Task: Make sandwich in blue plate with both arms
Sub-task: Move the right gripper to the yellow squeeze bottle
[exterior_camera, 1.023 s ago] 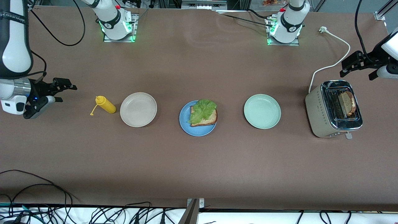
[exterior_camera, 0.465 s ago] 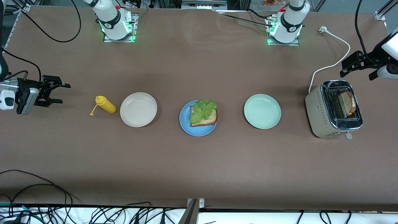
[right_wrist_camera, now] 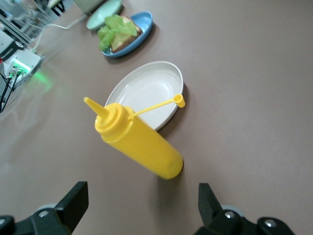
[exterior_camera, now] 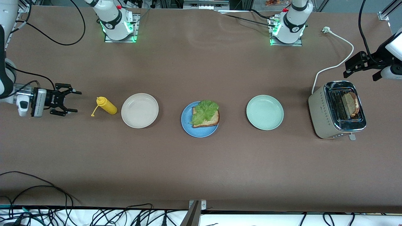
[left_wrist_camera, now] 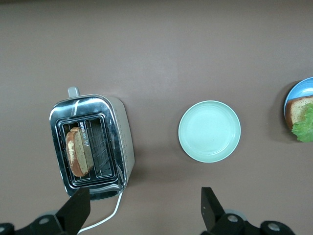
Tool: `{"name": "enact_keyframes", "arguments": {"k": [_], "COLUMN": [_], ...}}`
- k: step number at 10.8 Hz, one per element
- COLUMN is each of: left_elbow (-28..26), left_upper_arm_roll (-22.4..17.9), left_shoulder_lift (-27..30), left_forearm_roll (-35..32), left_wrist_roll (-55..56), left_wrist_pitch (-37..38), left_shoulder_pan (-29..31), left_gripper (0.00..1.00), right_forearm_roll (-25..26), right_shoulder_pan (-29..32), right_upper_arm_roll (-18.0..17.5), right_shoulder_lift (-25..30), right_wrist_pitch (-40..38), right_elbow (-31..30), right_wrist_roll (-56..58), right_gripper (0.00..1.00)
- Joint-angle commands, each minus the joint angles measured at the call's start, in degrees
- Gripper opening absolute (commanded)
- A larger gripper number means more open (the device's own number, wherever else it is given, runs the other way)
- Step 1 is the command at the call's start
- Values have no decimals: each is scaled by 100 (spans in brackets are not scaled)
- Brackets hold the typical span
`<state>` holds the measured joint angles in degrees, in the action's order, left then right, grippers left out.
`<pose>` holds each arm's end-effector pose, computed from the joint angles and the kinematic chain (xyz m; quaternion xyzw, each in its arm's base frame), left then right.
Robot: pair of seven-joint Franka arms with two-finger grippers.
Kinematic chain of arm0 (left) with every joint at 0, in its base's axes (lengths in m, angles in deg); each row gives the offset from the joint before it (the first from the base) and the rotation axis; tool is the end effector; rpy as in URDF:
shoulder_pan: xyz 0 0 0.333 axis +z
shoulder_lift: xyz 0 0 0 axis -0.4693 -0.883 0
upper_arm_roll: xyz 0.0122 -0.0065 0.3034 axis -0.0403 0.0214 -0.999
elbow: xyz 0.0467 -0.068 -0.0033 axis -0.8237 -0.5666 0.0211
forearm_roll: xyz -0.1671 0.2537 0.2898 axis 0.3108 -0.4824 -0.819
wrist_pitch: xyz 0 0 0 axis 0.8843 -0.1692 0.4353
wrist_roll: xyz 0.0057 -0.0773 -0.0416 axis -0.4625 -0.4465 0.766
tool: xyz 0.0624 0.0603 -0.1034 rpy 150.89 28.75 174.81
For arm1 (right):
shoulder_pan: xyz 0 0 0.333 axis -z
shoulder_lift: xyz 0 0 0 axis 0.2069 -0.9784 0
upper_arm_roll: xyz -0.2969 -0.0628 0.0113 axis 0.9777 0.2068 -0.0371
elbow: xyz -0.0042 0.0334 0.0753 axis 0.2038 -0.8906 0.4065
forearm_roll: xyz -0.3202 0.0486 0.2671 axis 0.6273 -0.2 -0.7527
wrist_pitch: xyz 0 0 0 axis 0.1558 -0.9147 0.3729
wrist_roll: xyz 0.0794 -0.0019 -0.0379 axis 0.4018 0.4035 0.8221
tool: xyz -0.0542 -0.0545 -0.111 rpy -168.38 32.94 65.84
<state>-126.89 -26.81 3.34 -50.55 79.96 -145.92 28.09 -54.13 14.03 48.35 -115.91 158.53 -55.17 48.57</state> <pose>0.5785 -0.0083 0.5949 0.9991 -0.0422 0.0075 0.0075 0.5552 -0.1657 0.1985 -0.8009 -0.4316 -0.1566 0.3844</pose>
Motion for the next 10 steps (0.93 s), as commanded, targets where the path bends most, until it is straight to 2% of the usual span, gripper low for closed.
{"name": "enact_keyframes", "arguments": {"k": [1,2,5,10], "left_elbow": [150,150,150,150], "left_upper_arm_roll": [1,9,9,9], "left_shoulder_lift": [-46,-46,-46,-46], "left_forearm_roll": [95,95,104,113], "left_wrist_roll": [-114,-114,-114,-114], "left_wrist_pitch": [117,117,117,117], "left_shoulder_pan": [43,43,43,43], "left_gripper": [100,100,100,100], "right_forearm_roll": [-854,-1013,-1900,-2060], "right_shoulder_pan": [177,177,169,160], "right_upper_arm_roll": [-88,-79,-97,-526], "right_shoulder_lift": [-508,-675,-1168,-1467], "right_wrist_pitch": [-264,-378,-713,-809], "right_elbow": [-102,-102,-58,-50], "right_wrist_roll": [1460,1777,3156,3696], "right_gripper": [100,100,100,100]}}
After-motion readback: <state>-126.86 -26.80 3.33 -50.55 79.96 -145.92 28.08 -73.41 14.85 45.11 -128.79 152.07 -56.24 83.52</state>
